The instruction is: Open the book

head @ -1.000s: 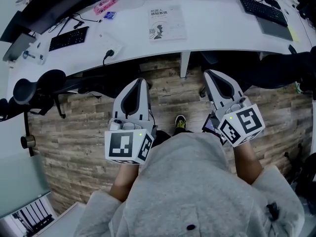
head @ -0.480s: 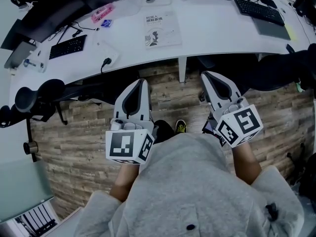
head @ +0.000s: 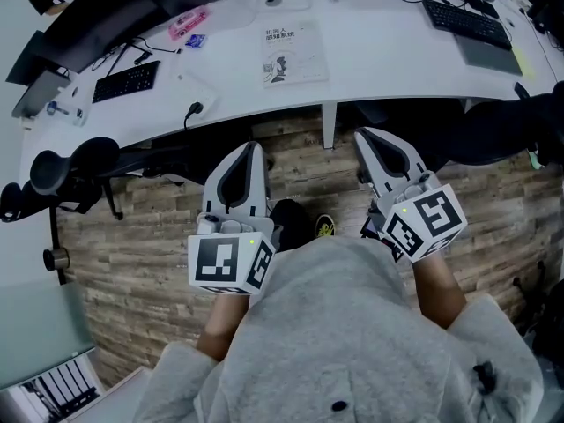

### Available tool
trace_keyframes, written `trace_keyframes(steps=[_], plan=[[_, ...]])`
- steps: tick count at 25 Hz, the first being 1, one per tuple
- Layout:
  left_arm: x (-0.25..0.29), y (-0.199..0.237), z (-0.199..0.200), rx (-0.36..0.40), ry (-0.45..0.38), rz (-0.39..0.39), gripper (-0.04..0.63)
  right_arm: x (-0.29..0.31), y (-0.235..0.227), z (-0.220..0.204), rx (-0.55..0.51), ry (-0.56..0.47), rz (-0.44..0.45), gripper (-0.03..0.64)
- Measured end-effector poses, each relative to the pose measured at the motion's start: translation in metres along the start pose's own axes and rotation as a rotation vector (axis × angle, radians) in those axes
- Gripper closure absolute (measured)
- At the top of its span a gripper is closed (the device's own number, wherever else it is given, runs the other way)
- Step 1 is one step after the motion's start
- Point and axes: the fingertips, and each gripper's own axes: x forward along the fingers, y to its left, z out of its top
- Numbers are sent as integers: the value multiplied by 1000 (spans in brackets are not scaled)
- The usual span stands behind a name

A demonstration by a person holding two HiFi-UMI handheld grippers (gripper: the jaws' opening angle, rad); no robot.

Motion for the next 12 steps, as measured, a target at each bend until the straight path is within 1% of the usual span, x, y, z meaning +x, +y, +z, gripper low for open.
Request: trace_keyframes(steps=[12], plan=[[7, 6, -2, -14, -7, -7, 586, 9, -1, 1, -12, 14, -2, 591]])
